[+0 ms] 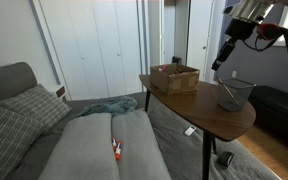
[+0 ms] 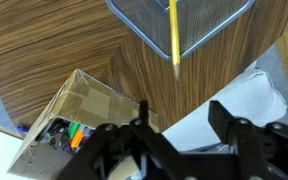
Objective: Set the penholder upright on the table then put the pencil in it
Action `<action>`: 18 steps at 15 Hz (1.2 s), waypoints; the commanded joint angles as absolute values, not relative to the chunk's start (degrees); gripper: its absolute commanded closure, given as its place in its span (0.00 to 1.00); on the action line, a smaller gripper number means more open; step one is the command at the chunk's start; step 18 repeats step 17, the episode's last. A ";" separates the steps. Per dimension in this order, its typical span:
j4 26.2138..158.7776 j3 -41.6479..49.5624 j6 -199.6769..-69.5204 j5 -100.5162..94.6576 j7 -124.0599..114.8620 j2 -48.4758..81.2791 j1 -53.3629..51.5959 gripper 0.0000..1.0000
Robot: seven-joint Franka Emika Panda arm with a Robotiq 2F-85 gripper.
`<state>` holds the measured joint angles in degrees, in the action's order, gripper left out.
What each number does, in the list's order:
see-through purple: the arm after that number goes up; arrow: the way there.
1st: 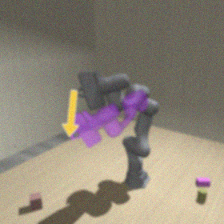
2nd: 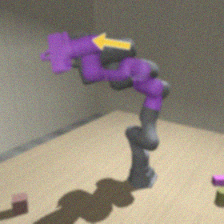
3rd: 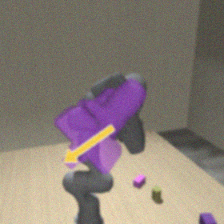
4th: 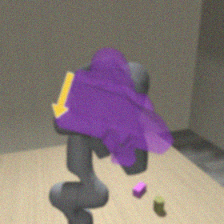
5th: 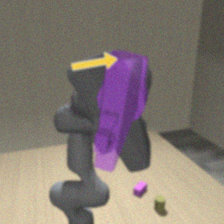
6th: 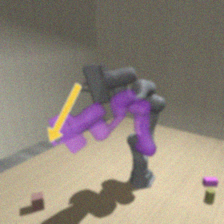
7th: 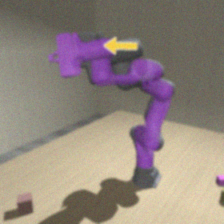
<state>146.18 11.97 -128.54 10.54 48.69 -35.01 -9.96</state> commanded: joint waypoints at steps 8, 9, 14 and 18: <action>137.26 6.26 -107.98 2.85 35.98 -44.99 -3.74 0.00; 136.02 5.99 -105.00 2.51 33.71 -45.13 -3.61 0.00; 131.29 6.20 -93.05 2.67 28.08 -43.78 -5.88 0.00; 132.95 6.50 -94.96 2.02 28.74 -45.02 -6.09 0.00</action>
